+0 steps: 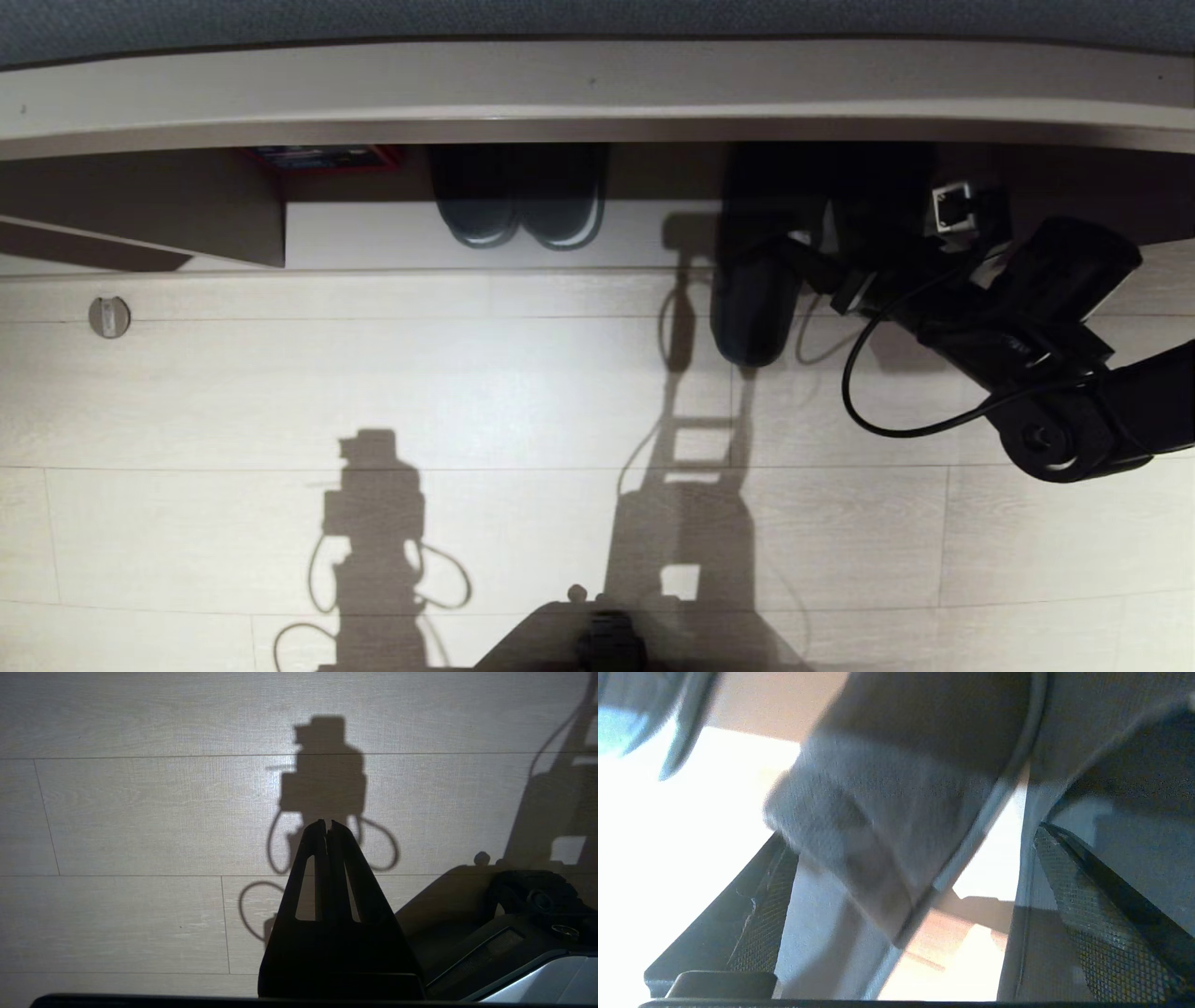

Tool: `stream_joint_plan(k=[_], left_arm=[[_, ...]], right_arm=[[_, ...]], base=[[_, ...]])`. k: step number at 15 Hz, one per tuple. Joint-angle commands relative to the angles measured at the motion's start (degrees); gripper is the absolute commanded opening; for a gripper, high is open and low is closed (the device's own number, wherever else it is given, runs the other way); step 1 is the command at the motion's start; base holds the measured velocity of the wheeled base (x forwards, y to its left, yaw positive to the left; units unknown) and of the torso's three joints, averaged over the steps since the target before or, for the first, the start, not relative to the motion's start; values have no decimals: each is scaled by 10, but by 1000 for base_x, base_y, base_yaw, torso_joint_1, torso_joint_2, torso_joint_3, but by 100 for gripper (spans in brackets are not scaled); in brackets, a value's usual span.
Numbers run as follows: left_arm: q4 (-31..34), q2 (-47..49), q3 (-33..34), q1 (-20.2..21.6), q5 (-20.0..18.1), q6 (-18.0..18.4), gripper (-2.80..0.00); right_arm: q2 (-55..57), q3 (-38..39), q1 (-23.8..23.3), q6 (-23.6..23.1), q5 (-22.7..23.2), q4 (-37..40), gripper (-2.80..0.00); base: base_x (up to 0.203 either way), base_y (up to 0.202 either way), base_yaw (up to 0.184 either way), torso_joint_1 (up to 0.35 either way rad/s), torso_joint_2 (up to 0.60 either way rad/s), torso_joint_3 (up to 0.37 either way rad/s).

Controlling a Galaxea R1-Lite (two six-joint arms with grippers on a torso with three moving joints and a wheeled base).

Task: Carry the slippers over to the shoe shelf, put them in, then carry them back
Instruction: Place the slippers into the shoe cabinet

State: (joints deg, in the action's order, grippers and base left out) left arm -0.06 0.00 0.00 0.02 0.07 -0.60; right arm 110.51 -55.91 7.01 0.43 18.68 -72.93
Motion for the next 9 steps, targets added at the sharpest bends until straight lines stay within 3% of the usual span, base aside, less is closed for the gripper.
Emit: stream_joint_plan(k=[1,6,9], left_arm=[[0,-1,0,1,0,0,-280],[0,-1,0,0,0,0,-280],[0,-1,0,1,0,1,-280]], right_arm=[[2,4,-1,-2,6,-4,0],[-33,27,-2,-7,19,-3,0],[-65,87,-1,-35,30,-2,0]], base=[[0,0,0,0,0,0],[0,0,0,0,0,0],[0,0,0,0,0,0]])
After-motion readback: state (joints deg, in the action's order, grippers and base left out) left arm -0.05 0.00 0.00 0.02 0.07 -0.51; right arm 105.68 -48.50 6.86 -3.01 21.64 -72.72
